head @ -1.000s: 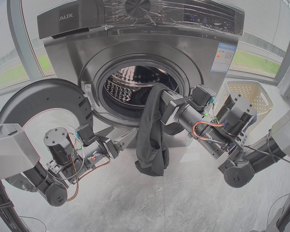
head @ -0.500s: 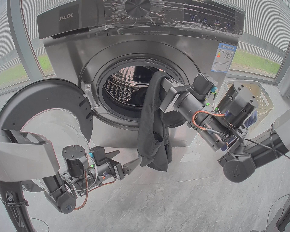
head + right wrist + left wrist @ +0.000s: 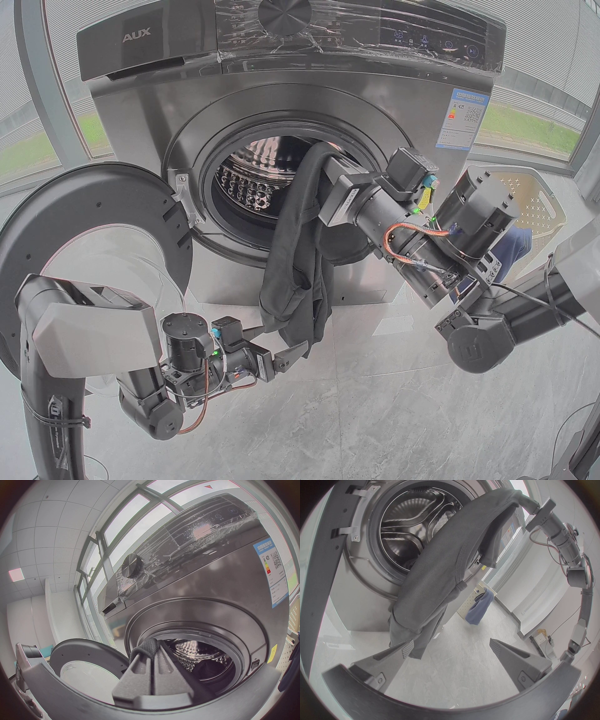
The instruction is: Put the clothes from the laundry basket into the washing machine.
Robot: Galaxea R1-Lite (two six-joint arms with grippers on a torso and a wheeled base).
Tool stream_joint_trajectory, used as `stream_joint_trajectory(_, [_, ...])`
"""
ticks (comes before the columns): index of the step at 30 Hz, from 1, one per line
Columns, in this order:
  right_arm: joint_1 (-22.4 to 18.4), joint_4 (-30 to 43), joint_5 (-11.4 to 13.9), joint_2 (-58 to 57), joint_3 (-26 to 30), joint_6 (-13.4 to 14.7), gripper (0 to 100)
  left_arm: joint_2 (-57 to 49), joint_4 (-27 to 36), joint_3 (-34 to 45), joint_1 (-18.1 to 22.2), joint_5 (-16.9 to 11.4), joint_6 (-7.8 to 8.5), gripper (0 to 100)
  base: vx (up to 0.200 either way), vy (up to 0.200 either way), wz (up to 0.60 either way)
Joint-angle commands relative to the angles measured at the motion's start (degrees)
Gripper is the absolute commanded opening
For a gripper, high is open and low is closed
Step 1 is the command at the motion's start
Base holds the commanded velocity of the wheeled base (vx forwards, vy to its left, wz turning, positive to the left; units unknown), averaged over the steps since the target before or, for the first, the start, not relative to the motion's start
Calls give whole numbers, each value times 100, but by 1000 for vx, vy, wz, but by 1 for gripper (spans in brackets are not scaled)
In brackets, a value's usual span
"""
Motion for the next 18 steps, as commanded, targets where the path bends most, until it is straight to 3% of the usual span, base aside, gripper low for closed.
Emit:
stream_joint_trajectory(1, [42, -4, -4, 95, -13, 11, 0, 555, -5, -647, 86, 52, 73, 100, 0, 0, 0])
stream_joint_trajectory(18, [121, -12, -13, 87, 5, 11, 0, 898, 3, -1288, 253, 139, 82, 100, 0, 0, 0])
